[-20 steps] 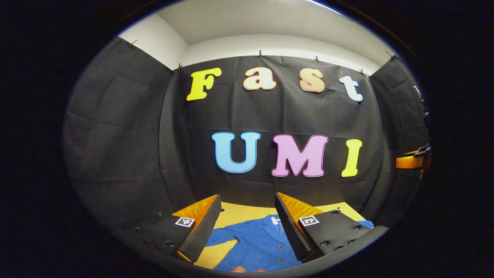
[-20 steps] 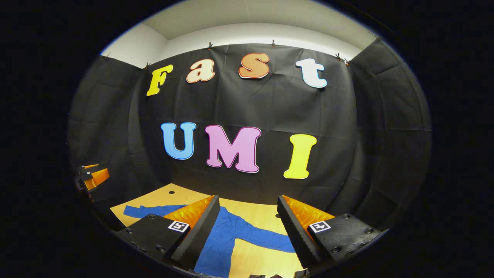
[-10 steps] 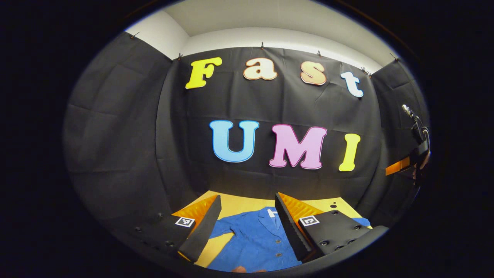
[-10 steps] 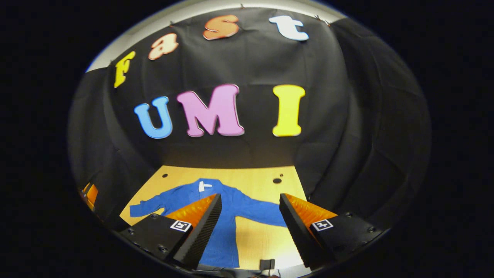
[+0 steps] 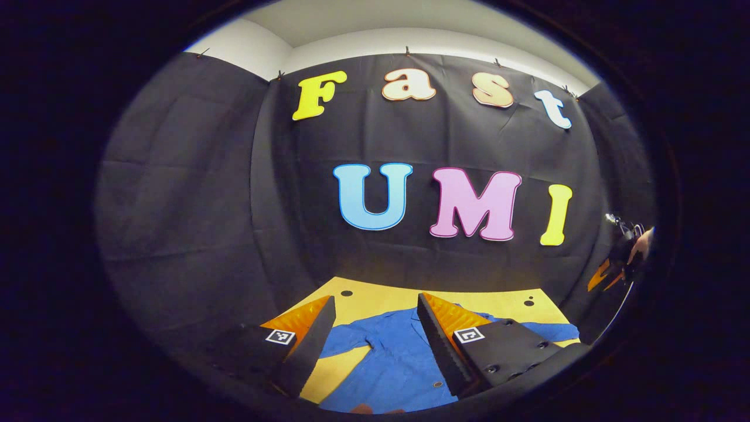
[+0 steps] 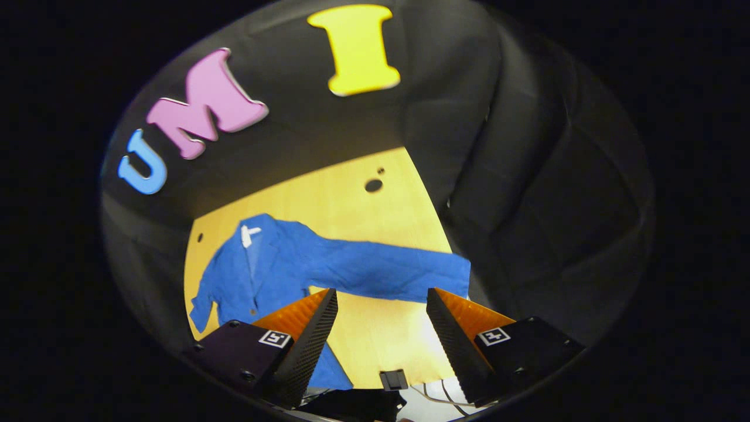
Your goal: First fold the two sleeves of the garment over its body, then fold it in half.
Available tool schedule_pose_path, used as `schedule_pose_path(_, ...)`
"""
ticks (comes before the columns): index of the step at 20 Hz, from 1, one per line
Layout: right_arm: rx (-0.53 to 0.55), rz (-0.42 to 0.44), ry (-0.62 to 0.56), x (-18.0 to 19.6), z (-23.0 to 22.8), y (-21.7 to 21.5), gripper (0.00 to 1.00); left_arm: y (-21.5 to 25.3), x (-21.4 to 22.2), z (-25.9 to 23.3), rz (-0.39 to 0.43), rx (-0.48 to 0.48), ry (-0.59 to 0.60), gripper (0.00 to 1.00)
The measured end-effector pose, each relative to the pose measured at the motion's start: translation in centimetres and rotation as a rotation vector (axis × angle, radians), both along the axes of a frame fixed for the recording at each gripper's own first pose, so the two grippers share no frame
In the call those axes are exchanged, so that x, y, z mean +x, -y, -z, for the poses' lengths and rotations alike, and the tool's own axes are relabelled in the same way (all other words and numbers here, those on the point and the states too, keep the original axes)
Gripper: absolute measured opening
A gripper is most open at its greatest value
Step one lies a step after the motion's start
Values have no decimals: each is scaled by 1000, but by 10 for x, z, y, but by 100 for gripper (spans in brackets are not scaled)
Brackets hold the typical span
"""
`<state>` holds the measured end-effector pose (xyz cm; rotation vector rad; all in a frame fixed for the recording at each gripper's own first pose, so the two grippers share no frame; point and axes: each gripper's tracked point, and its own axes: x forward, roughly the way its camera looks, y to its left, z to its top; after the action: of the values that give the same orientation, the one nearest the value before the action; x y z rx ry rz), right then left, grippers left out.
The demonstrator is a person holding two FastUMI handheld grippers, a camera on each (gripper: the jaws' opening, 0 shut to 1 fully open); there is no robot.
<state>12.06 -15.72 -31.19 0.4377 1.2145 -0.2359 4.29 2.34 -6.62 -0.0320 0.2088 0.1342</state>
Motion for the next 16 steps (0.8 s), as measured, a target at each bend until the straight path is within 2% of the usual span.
schedule_pose_path(2, 32, 12, -149, -12, 59, 11, 98, -2, 13, 5, -29, -21, -10, 81)
schedule_pose_path(3, 57, 30, -207, -17, 85, 16, 88, 0, 21, 6, -34, -34, -17, 81)
schedule_pose_path(4, 70, 55, -251, -22, 108, 23, 99, 4, 30, 9, -39, -42, -26, 81)
schedule_pose_path(7, 59, 95, -360, -42, 164, 49, 96, 15, 49, 21, -55, -31, -78, 81)
schedule_pose_path(12, 45, 81, -444, -56, 200, 69, 96, 50, 79, 31, -29, 22, -129, 81)
schedule_pose_path(16, 39, 70, -482, -62, 219, 77, 94, 76, 98, 23, 16, 93, -108, 81)
